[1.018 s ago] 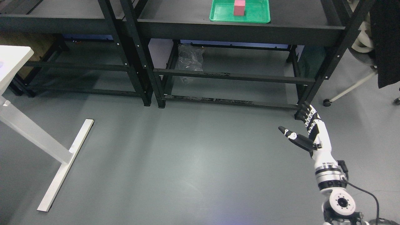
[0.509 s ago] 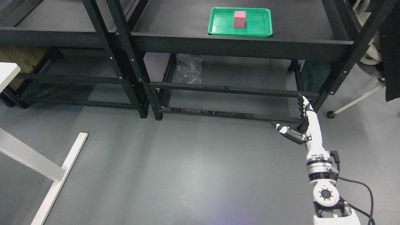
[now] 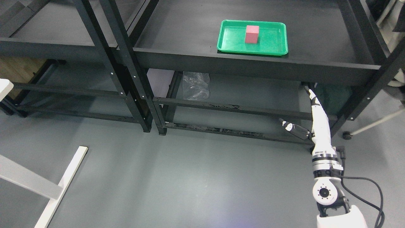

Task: Pick pink block from left shelf to tray
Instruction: 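Drive toward the shelf and raise the right hand toward the green tray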

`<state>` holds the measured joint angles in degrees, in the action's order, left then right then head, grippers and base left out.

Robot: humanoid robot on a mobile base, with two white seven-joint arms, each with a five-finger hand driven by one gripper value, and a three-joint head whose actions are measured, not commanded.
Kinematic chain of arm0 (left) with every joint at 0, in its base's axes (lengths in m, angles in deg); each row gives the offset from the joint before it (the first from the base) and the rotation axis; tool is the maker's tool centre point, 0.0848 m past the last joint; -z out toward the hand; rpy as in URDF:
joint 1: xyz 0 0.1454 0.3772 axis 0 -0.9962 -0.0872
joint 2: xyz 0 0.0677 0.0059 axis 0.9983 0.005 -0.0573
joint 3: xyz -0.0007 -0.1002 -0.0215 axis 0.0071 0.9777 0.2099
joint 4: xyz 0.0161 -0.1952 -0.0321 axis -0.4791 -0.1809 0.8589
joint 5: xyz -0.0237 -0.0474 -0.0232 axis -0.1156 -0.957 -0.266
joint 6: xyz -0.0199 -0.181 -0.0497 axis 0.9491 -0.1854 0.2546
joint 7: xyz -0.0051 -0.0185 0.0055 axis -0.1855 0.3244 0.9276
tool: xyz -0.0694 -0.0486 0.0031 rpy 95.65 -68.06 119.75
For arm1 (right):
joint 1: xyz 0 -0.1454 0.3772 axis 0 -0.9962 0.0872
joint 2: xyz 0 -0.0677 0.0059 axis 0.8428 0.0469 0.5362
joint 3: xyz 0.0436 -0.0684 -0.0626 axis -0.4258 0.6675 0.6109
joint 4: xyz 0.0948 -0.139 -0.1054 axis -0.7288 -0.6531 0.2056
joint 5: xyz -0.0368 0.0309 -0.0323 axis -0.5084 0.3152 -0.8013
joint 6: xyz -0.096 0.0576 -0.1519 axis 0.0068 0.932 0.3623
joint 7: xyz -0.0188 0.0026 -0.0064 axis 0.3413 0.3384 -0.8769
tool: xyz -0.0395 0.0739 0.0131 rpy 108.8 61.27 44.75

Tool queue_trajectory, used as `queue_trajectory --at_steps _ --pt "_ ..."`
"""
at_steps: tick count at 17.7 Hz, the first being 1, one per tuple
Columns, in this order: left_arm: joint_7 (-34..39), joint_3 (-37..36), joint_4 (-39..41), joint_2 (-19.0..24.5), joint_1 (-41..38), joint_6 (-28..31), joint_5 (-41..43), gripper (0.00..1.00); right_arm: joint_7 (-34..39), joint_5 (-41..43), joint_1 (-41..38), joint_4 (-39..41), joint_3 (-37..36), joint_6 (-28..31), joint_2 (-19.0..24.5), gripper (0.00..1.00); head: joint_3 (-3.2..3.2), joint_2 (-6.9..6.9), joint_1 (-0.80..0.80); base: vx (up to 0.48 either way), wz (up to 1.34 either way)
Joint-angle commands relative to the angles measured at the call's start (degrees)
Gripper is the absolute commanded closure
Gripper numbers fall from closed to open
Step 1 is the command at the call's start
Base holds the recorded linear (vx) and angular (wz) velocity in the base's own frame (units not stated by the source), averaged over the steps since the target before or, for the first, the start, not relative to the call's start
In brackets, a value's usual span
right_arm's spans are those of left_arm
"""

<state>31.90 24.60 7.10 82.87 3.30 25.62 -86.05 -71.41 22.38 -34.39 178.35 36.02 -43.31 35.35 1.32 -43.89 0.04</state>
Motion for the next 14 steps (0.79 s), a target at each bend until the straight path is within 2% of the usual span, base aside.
queue_trajectory --at_steps 1,3,6,8,10,14 --pt "0.0 0.0 1.0 1.0 -1.1 0.0 0.0 0.00 -3.8 -50.0 -1.1 0.3 4.7 0.4 -1.7 0.01 0.00 0.00 0.00 0.297 0.15" --pt "0.0 0.0 1.0 1.0 -1.1 0.0 0.0 0.00 -6.4 -49.7 -1.0 1.7 4.4 0.4 -1.6 0.01 0.00 0.00 0.00 0.273 0.14" --pt "0.0 0.0 1.0 1.0 -1.1 0.0 0.0 0.00 -22.8 -47.9 -0.9 1.8 4.6 0.4 -0.5 0.02 0.00 0.00 0.00 0.270 0.14" --pt "0.0 0.0 1.0 1.0 -1.1 0.0 0.0 0.00 -28.2 -47.7 -1.3 1.8 4.7 0.4 -0.1 0.02 0.00 0.00 0.00 0.282 0.12" --pt "0.0 0.0 1.0 1.0 -1.1 0.0 0.0 0.00 -31.3 -47.3 -1.3 1.8 4.7 0.3 -0.1 0.02 0.00 0.00 0.00 0.254 0.11" --pt "0.0 0.0 1.0 1.0 -1.1 0.0 0.0 0.00 -32.1 -43.4 -0.4 1.8 4.7 -0.2 0.4 0.02 0.00 0.00 0.00 0.273 0.06"
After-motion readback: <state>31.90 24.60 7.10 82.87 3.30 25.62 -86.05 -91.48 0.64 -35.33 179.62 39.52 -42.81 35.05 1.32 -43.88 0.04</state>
